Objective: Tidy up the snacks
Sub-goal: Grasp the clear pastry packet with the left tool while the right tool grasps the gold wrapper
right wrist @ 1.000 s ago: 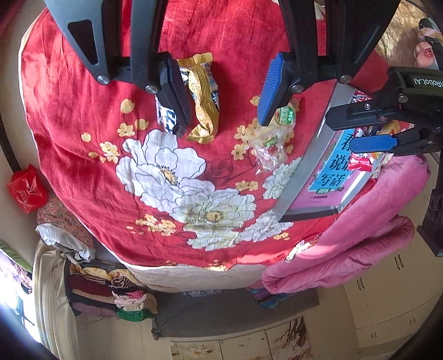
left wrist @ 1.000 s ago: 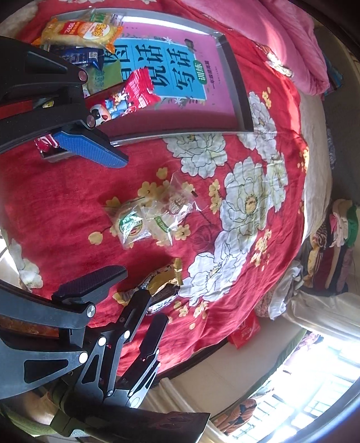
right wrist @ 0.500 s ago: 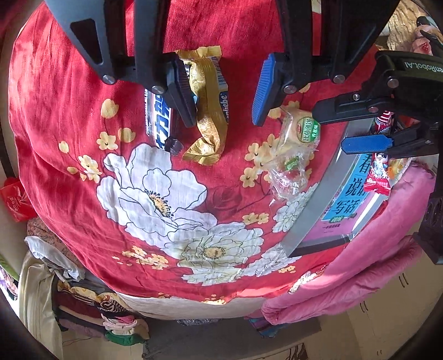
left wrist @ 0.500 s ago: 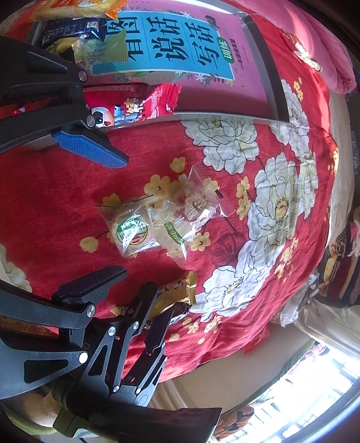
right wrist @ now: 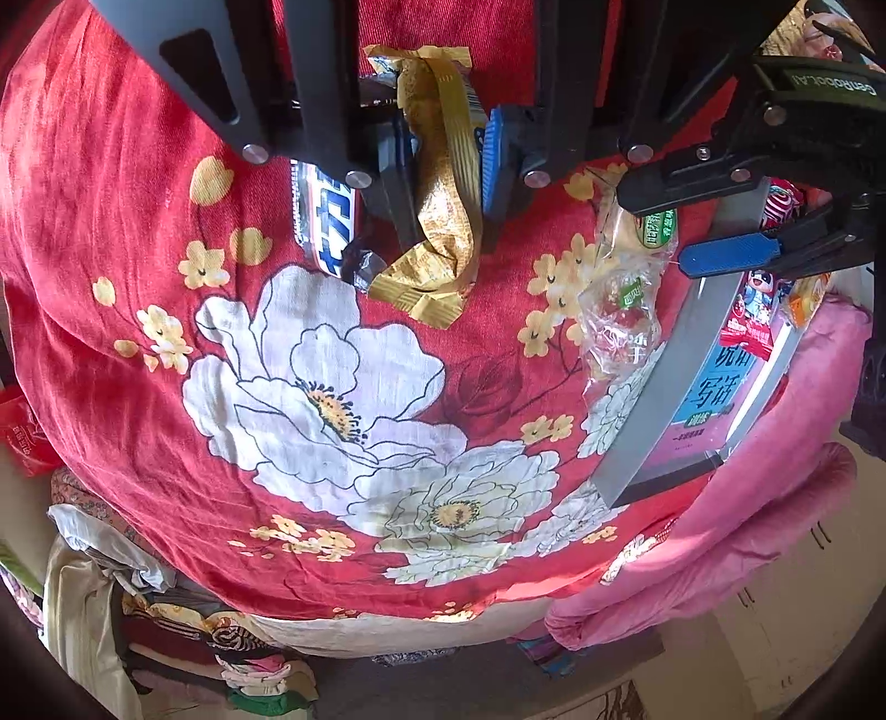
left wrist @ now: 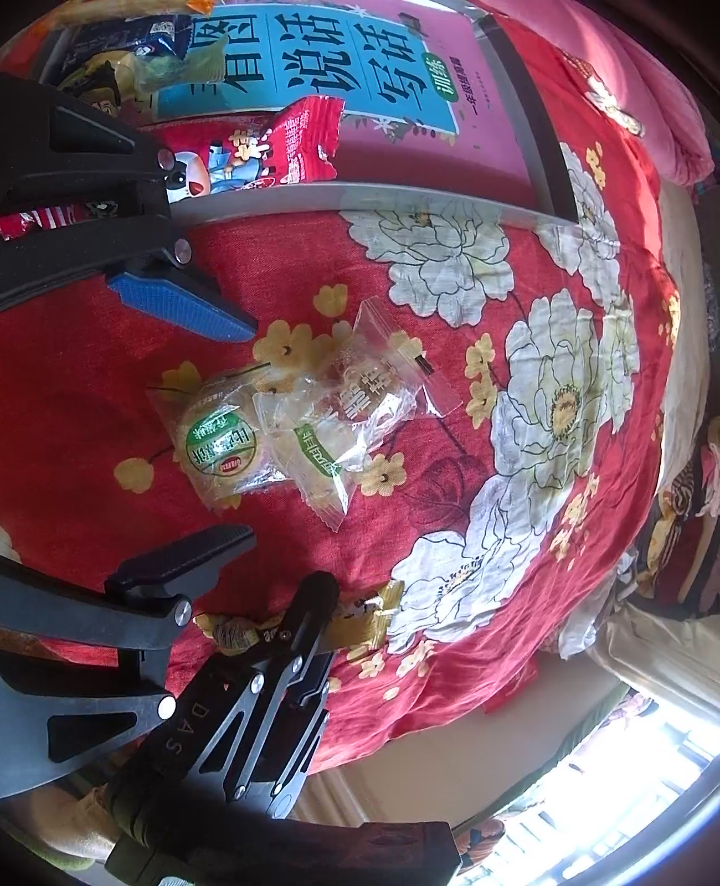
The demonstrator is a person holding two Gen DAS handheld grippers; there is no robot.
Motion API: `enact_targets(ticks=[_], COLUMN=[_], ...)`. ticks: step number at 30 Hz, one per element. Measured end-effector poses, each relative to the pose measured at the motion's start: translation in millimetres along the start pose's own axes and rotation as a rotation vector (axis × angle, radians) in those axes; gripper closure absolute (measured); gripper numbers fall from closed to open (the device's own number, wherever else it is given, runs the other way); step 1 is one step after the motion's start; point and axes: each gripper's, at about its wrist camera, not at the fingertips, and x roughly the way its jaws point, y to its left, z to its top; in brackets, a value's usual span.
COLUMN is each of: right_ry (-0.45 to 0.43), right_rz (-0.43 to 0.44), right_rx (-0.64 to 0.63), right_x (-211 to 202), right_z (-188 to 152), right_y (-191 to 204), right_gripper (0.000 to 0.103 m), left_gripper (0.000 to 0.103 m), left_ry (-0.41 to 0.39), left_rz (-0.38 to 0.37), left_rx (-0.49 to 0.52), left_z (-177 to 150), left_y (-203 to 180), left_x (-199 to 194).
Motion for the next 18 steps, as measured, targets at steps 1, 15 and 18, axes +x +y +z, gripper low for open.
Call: enact_targets(ticks=[1, 15, 18], right_ry=[-0.013, -0.131, -0.162], right_rz=[0.01, 0.135, 0.166], right_rx=[0.01, 0.028, 0.038], right_x=[-3.0, -29.2, -36.7], right_z=[0.5, 6.2, 6.8], right_y=[-1.4, 5.7, 6.0], right_gripper=[0.083, 0.083, 0.083], left_gripper=[0.043, 0.06, 0.06], left_ry=[0.01, -0.044, -0.071], left_rz=[0.013, -0.021, -0.036], left_rx=[0.003, 0.005, 0.005], left_z=[-0.4, -10.3, -12.4], left_y=[-2.1, -4.9, -2.9], left_x=[2.9, -13.9, -31.3])
